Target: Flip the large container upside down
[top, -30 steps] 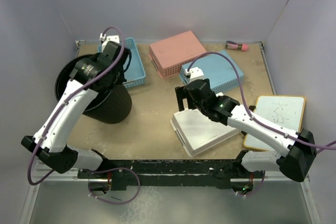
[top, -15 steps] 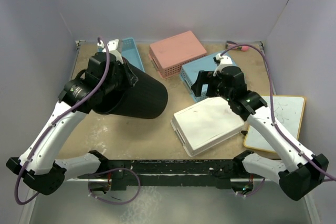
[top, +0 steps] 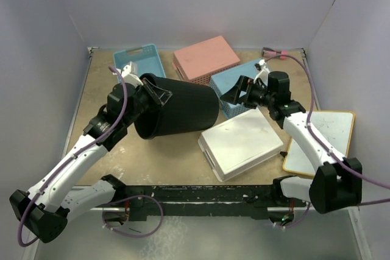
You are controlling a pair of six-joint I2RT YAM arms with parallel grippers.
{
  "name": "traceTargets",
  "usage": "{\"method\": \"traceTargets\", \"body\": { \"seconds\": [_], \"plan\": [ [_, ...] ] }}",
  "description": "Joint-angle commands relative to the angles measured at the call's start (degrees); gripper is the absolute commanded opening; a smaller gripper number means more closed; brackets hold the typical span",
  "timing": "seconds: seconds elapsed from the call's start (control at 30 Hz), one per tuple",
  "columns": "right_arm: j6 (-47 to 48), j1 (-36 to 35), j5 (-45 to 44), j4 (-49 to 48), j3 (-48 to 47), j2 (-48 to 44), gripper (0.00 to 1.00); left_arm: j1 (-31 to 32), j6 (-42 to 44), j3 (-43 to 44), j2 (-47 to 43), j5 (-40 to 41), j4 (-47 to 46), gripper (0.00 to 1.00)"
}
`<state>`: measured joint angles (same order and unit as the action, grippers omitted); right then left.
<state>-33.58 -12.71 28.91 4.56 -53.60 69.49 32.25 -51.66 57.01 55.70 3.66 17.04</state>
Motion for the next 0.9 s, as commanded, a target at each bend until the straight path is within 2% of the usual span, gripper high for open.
{"method": "traceTargets", "body": {
  "seconds": [0.0, 0.23, 0.7, 0.87],
  "plan": [
    [-5.7, 0.2, 8.4, -12.4, 4.5, 3.7, 1.00, -0.3, -3.9, -1.0, -3.2, 3.3, -9.9, 0.00],
    [-17.3, -0.7, 15.3, -36.0, 11.1, 11.7, 1.00, -0.4, -5.0, -4.0, -3.8, 5.4, -5.4, 0.00],
    [-23.3, -3.5, 20.9, -49.4, 9.3, 19.9, 1.00, -0.4, -6.9, -14.0, -7.2, 6.1, 0.8, 0.00],
    [-22.9, -4.2, 20.0, -48.5, 9.4, 19.1, 1.00, -0.4, -4.7, -15.3, -4.9, 5.7, 4.2, 0.25]
  ]
}}
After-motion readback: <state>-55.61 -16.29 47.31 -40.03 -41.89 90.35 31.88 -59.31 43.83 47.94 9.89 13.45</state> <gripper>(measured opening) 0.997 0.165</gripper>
